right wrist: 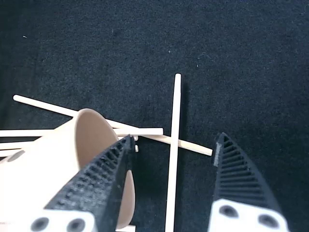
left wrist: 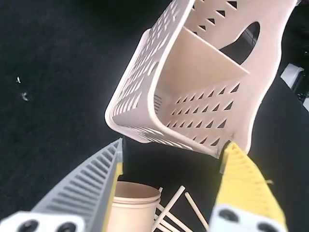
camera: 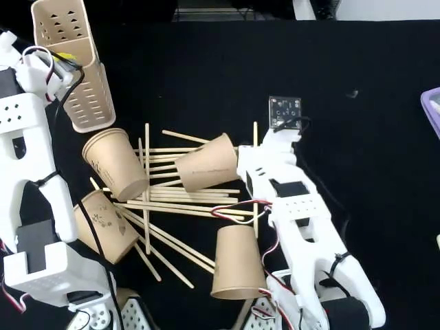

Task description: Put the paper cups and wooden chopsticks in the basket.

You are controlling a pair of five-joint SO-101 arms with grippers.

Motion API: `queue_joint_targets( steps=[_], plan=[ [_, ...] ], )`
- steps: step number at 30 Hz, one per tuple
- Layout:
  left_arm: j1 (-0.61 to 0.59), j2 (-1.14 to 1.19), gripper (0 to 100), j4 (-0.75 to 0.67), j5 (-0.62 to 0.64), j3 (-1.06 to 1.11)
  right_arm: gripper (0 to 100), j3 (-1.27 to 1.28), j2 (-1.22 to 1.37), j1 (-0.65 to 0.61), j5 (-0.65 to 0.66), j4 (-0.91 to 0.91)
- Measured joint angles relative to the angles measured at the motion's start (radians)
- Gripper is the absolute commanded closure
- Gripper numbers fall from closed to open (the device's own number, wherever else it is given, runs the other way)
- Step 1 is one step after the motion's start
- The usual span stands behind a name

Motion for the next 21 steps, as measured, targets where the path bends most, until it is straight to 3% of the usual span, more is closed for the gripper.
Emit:
queue_joint_targets(
  steps=[15,18,21],
  plan=[
    [0.000,0.104,68,-0.091,0.106,-0.005,73.0,0.000,0.000,0.000,0.000,0.000],
    [0.000,0.117,76,-0.077,0.110,-0.005,73.0,0.000,0.000,0.000,0.000,0.000],
    [0.000,0.117,95,-0.061,0.055,-0.006,73.0,0.000,0.000,0.000,0.000,0.000]
  ],
)
